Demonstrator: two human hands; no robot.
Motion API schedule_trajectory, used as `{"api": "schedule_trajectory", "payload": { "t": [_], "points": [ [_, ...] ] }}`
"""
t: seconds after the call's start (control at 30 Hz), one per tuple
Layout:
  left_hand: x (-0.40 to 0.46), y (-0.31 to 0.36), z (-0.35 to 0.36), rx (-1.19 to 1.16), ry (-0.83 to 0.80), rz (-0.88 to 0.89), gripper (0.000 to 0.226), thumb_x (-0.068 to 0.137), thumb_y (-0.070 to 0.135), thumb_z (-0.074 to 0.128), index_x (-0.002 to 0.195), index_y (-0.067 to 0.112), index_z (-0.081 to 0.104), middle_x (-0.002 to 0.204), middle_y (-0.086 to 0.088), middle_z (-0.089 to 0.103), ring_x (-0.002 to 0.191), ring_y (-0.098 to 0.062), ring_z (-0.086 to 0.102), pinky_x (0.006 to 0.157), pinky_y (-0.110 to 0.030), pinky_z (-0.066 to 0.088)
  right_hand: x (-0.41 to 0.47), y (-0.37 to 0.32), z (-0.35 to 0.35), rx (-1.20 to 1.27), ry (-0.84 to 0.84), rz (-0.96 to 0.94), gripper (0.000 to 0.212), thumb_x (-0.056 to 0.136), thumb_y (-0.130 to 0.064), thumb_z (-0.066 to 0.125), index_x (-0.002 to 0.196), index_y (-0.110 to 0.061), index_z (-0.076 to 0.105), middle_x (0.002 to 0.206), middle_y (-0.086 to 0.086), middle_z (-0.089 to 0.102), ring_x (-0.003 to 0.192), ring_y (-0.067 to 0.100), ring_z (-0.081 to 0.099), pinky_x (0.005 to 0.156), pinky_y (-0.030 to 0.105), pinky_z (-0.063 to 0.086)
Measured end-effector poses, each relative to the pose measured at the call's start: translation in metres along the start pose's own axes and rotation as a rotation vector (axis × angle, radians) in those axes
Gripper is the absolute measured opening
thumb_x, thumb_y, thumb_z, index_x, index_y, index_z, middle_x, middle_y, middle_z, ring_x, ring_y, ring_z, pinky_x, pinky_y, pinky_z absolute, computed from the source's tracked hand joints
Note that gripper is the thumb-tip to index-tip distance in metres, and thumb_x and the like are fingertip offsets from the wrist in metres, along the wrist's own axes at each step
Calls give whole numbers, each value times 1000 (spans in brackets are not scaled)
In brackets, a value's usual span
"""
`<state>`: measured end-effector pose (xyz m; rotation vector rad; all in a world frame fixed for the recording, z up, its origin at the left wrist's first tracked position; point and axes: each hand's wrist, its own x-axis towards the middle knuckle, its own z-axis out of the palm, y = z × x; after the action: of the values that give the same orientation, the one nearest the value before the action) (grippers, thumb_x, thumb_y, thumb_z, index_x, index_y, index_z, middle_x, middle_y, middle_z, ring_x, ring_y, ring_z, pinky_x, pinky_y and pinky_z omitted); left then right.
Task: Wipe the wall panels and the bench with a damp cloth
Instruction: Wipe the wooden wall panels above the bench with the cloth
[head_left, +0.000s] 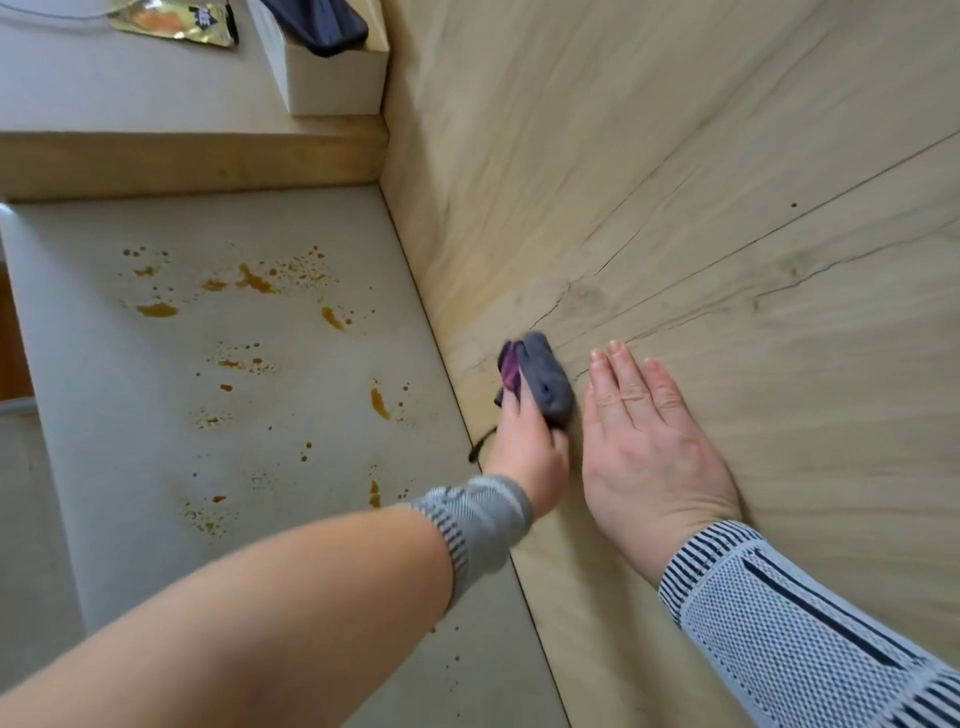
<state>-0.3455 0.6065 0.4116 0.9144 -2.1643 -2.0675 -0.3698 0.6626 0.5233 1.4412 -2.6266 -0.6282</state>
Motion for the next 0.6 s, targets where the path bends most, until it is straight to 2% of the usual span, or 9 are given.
{"api": "schedule_trajectory", "payload": {
  "t": [0.07,0.17,0.2,0.27,0.3,0.33,0.4,0.5,0.6],
  "points": [
    [22,6,-14,-25,64,-62,80,93,7,46,159,22,4,162,-5,19,137,-21,40,98,-16,26,0,-2,4,-7,-9,8,55,85,-7,21,122,23,50,132,37,49,128,50,45,115,48,6],
    [12,-3,-3,-149,68,-64,77,94,10,49,158,28,9,161,2,22,135,-14,42,105,-18,29,1,-8,9,-51,4,33,54,86,-8,23,125,21,47,134,36,49,129,49,44,115,50,12],
    [0,-11,6,-206,25,-54,78,96,16,52,157,34,8,162,7,19,138,-9,38,111,-22,31,1,-11,10,-59,8,22,54,86,-10,25,129,20,40,137,35,46,132,49,41,115,50,11],
    [-26,-26,21,-160,-55,-13,81,97,30,55,157,39,1,163,17,6,141,5,20,117,-23,26,2,-14,11,-125,-20,-33,56,88,-13,26,136,15,17,148,35,27,140,47,26,116,49,-3],
    [-32,-34,27,-96,-72,5,83,97,34,55,157,38,-2,162,20,1,136,11,14,116,-18,21,3,-15,13,-119,-45,-36,56,88,-13,26,135,15,13,150,35,22,141,48,23,115,48,-7],
    [-31,-40,28,-81,-71,-6,84,97,33,56,157,36,-3,162,20,3,133,12,15,113,-15,20,3,-16,15,-73,-79,-6,57,87,-14,30,133,16,18,147,35,29,139,48,28,115,48,-5],
    [-11,-39,24,-174,-49,-88,82,95,22,56,158,33,4,159,11,19,136,1,28,113,-21,27,3,-17,25,-9,-106,16,55,85,-14,38,129,19,36,137,35,46,132,47,42,116,47,3],
    [35,-26,1,-161,49,-270,74,93,10,45,158,21,13,152,-12,38,131,-30,47,111,-37,39,3,-17,36,56,-75,16,54,84,-7,24,122,23,50,131,37,50,127,50,46,115,47,5],
    [43,-31,-3,-142,81,-305,68,93,12,43,156,21,19,153,-10,39,132,-30,47,111,-35,38,3,-23,42,48,-99,18,56,83,-6,22,120,23,51,129,36,52,126,50,47,114,47,5]
  ]
}}
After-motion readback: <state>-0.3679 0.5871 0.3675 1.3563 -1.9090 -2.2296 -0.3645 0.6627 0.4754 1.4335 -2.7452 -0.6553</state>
